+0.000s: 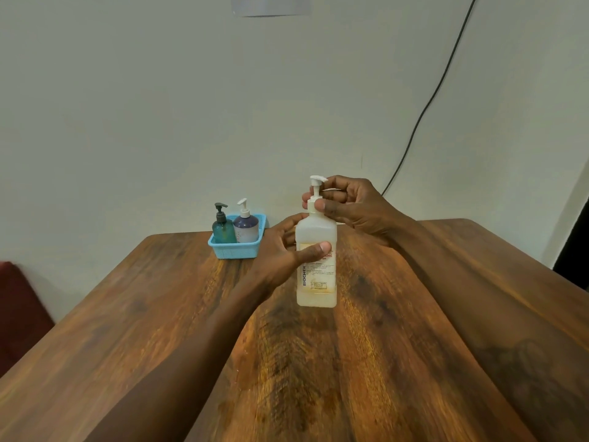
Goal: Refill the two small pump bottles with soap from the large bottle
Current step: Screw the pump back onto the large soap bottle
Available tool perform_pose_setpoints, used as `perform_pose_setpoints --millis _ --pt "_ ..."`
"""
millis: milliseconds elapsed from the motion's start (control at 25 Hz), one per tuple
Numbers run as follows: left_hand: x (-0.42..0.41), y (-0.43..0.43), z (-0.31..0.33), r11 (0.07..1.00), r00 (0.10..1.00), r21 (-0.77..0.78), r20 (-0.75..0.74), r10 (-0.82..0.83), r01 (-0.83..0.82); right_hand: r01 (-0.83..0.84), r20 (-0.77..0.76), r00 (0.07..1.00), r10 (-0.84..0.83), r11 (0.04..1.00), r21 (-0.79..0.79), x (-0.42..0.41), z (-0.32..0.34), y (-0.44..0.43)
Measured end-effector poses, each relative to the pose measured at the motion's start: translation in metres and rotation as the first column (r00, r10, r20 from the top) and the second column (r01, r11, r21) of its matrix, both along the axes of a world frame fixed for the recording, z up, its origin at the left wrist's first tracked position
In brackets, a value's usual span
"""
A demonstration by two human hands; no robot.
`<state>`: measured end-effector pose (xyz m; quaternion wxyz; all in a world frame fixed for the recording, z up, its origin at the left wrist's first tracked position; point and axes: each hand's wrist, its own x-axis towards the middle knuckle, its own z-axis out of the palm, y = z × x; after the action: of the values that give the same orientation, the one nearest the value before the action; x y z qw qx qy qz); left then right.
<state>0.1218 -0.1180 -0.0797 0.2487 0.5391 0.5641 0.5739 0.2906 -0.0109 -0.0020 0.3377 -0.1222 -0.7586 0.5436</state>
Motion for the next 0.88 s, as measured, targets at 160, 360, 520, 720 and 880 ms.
perform_pose_setpoints --millis 160,360,520,720,880 --pt "0.003 0.000 0.007 0.987 0.973 0.074 -0.174 0.155 -0.144 0.063 0.130 0.989 -0.075 0.994 0.092 -0.001 0.009 0.002" --pt "0.008 0.004 0.007 0.939 0.905 0.172 -0.264 0.334 -0.297 0.448 0.064 0.865 -0.498 0.823 0.349 -0.017 0.006 -0.008" --pt "0.003 0.005 0.008 0.929 0.877 0.205 -0.317 0.360 -0.308 0.530 0.075 0.792 -0.605 0.745 0.405 -0.025 0.009 -0.010" --pt "-0.005 0.001 0.010 0.956 0.908 0.177 -0.311 0.281 -0.236 0.237 0.182 0.936 -0.302 0.921 0.310 -0.019 0.014 -0.004" --pt "-0.010 -0.002 0.008 0.987 0.972 0.102 -0.184 0.144 -0.127 0.108 0.225 0.962 -0.152 0.975 0.196 -0.017 0.018 -0.004"
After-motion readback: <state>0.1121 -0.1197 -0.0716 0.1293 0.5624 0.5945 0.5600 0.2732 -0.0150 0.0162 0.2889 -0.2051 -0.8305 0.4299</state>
